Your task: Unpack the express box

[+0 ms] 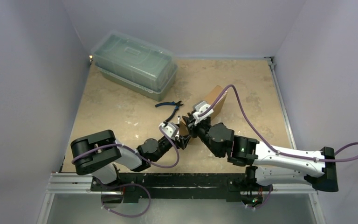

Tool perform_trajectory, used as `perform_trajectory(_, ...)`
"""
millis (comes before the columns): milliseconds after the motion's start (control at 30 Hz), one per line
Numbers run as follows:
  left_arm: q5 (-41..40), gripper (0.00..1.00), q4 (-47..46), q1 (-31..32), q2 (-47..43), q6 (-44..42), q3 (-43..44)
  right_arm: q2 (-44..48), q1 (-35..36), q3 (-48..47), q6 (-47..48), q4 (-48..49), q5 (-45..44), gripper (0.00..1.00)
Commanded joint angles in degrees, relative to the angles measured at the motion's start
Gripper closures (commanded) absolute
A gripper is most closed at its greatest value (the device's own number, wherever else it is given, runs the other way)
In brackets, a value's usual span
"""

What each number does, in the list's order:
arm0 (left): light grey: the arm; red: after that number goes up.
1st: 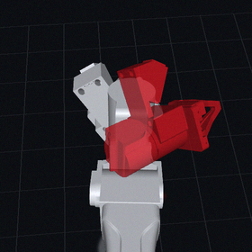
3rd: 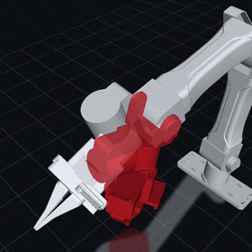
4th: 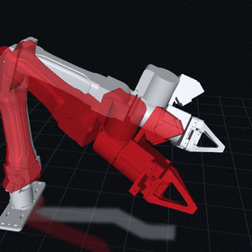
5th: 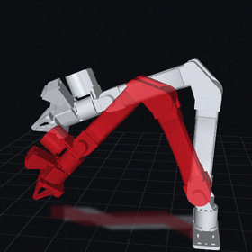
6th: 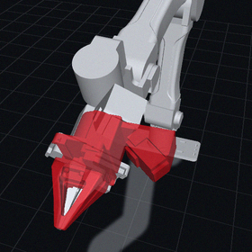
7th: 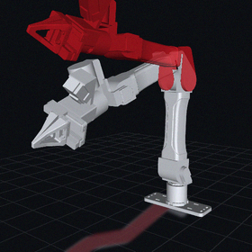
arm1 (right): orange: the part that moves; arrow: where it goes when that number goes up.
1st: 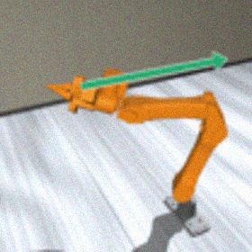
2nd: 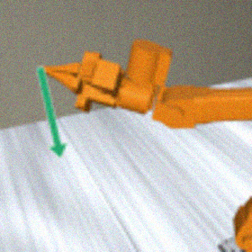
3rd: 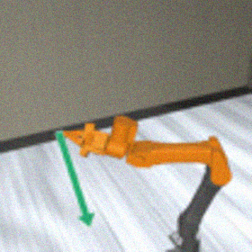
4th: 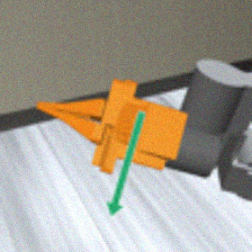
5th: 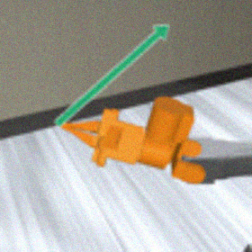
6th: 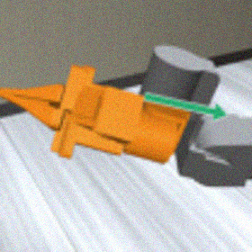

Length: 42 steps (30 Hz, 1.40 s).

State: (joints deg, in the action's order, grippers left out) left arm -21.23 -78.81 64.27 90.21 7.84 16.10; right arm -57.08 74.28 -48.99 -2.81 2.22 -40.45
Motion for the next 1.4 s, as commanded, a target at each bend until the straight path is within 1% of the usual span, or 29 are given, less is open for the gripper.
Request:
perform_trajectory(0, -6.6, 0.62, -1.9, -1.5, -2.2, 1.1, -1.5, 3.2, 1.5, 2.1, 3.2, -4.2, -1.5, 1.00)
perform_trajectory(100, -7.0, 0.66, -2.2, -1.4, -2.6, 2.1, -2.6, 6.2, 1.5, 4.6, 3.9, -0.9, 2.1, 1.00)
perform_trajectory(167, -7.5, 0.67, -2.0, -1.5, -3.0, 2.5, -3.0, 6.7, 1.5, 5.1, 4.5, -0.6, 1.7, 1.00)
perform_trajectory(233, -7.8, 0.68, -0.6, -1.4, -3.6, 3.0, -2.9, 5.1, 1.5, 4.7, 4.8, -1.1, -0.2, 1.00)
perform_trajectory(367, -7.6, 0.71, 0.2, -1.4, -4.2, 3.2, -2.3, 0.8, 1.6, 3.5, 3.4, -2.8, -0.3, 1.00)
perform_trajectory(400, -7.6, 0.71, 0.3, -1.4, -4.4, 3.1, -2.3, 0.9, 1.6, 4.1, 3.3, -2.4, -0.2, 1.00)
perform_trajectory(500, -7.0, 0.73, 1.4, -1.4, -5.1, 3.0, -2.3, 1.5, 1.6, 6.8, 4.6, 2.7, 0.9, 1.00)
perform_trajectory(633, -7.2, 0.75, 1.8, -1.4, -5.3, 2.5, -2.7, 0.3, 1.6, 6.0, 4.7, 0.9, -0.3, 1.00)
perform_trajectory(767, -7.2, 0.76, 2.9, -1.4, -6.2, 2.3, -3.1, 5.2, 1.6, 5.5, 3.8, -3.5, 0.8, 1.00)
perform_trajectory(833, -7.2, 0.76, 3.1, -1.4, -6.4, 2.3, -3.3, 8.0, 1.6, 6.8, 3.8, -3.5, 1.8, 1.00)
perform_trajectory(867, -7.2, 0.76, 3.1, -1.4, -6.5, 2.3, -3.4, 9.2, 1.6, 8.1, 3.9, -2.6, 3.0, 1.00)
perform_trajectory(900, -7.1, 0.77, 3.1, -1.4, -6.4, 2.4, -3.4, 9.9, 1.6, 9.4, 4.5, 0.2, 3.9, 1.00)
perform_trajectory(967, -7.1, 0.77, 3.1, -1.4, -6.4, 2.7, -3.4, 10.0, 1.6, 11.3, 5.1, 3.4, 3.7, 1.00)
perform_trajectory(1200, -6.5, 0.79, 4.7, -1.4, -7.4, 3.6, -2.6, 1.4, 1.6, 12.3, 6.5, 11.8, 3.1, 1.00)
perform_trajectory(1367, -6.6, 0.80, 5.5, -1.4, -8.5, 3.6, -3.0, 2.6, 1.6, 16.5, 7.1, 16.5, 3.6, 1.00)
